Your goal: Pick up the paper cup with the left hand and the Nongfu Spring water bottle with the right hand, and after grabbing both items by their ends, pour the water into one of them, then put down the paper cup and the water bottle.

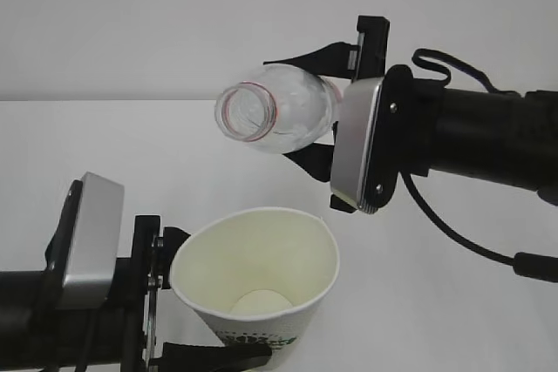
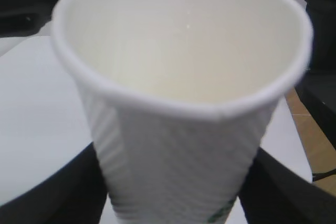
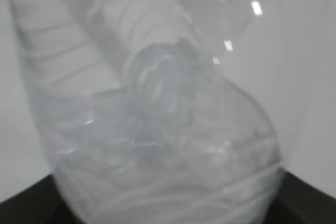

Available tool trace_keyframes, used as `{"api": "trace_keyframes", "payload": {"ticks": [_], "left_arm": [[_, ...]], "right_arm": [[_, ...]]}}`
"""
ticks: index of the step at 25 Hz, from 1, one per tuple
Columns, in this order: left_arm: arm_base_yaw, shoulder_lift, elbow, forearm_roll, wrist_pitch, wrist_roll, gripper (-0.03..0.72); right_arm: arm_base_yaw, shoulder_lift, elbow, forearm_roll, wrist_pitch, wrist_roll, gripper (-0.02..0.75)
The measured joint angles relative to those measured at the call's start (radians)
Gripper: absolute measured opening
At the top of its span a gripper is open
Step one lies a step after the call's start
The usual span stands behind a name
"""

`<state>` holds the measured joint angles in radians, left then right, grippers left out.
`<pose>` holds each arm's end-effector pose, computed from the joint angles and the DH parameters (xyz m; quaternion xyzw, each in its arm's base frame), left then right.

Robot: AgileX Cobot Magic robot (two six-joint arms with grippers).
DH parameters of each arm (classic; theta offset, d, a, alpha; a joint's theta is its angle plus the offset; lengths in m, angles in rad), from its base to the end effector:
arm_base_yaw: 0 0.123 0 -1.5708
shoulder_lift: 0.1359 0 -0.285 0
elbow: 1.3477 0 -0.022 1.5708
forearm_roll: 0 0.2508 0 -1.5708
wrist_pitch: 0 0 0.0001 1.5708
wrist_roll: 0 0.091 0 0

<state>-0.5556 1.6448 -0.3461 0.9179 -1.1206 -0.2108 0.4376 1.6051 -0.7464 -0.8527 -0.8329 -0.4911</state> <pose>0.1600 -0.1759 0.1550 0.5188 0.5817 -0.3787 0.4991 0.2667 0.1807 0.2338 -0.6490 0.3725 -0.0108 0.6632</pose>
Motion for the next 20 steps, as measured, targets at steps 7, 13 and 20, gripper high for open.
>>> {"api": "trace_keyframes", "payload": {"ticks": [7, 13, 20], "left_arm": [[0.0, 0.0, 0.0, 0.0, -0.013, 0.0, 0.527], [0.0, 0.0, 0.0, -0.002, -0.013, 0.0, 0.527], [0.0, 0.0, 0.0, -0.038, 0.011, 0.0, 0.527]], "right_arm": [[0.0, 0.0, -0.041, -0.021, 0.002, -0.017, 0.505], [0.0, 0.0, -0.044, -0.053, 0.023, -0.044, 0.505], [0.0, 0.0, -0.044, -0.052, 0.113, -0.063, 0.505]]}}
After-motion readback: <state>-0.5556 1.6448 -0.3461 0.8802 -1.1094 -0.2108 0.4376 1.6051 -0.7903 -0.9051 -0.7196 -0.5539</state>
